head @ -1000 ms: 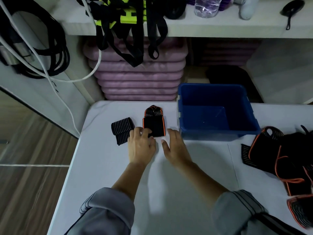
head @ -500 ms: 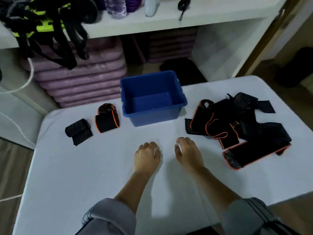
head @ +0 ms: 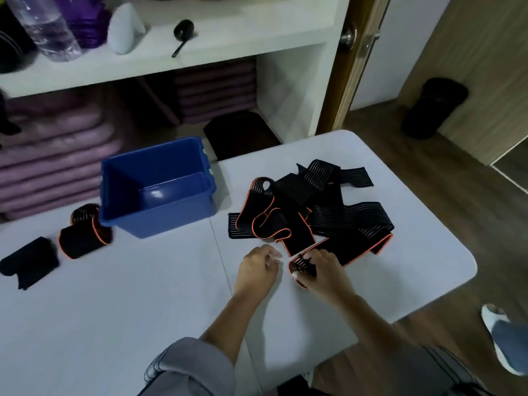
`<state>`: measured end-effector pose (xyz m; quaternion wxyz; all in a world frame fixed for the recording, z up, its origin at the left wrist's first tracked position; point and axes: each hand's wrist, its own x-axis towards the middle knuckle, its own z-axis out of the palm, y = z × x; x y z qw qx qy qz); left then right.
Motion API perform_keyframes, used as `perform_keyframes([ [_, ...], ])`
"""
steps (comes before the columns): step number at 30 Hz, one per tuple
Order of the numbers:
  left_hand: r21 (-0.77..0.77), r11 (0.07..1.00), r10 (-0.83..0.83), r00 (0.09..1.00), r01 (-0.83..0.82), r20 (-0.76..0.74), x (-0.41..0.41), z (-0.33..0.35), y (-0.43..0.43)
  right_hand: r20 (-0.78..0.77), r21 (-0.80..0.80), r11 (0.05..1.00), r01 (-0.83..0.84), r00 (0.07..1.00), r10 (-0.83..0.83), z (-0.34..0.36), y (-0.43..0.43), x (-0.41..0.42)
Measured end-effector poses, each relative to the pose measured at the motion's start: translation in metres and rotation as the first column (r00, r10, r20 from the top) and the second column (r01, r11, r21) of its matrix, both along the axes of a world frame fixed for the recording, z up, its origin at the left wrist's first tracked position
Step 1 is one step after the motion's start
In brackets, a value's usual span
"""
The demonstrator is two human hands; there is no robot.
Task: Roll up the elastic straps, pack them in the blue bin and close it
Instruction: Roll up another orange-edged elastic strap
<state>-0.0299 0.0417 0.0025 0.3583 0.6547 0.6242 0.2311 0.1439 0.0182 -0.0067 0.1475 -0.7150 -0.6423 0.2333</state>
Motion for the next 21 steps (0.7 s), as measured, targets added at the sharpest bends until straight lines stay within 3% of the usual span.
perform_keyframes([
  [3,0.023,0.998,0.055,0.999,-0.054,-0.002,0.007,0.0,-0.004,0.009,-0.079,0.996,-0.046,0.999,0.047,-0.01,0.0,0.006],
  [11,0.163,0.977,0.134,0.99,-0.14,0.043,0.013,0.01,0.007,-0.051,-0.028,0.999,-0.03,0.998,0.029,-0.021,0.001,0.005],
  [17,0.251,0.93,0.25,0.962,-0.27,0.109,0.003,0.027,0.04,-0.236,0.195,0.976,0.093,0.971,-0.045,0.007,0.025,0.011],
  [21,0.254,0.928,0.254,0.962,-0.271,0.099,-0.004,0.036,0.069,-0.363,0.25,0.963,0.102,0.932,-0.004,0.041,0.063,0.02],
])
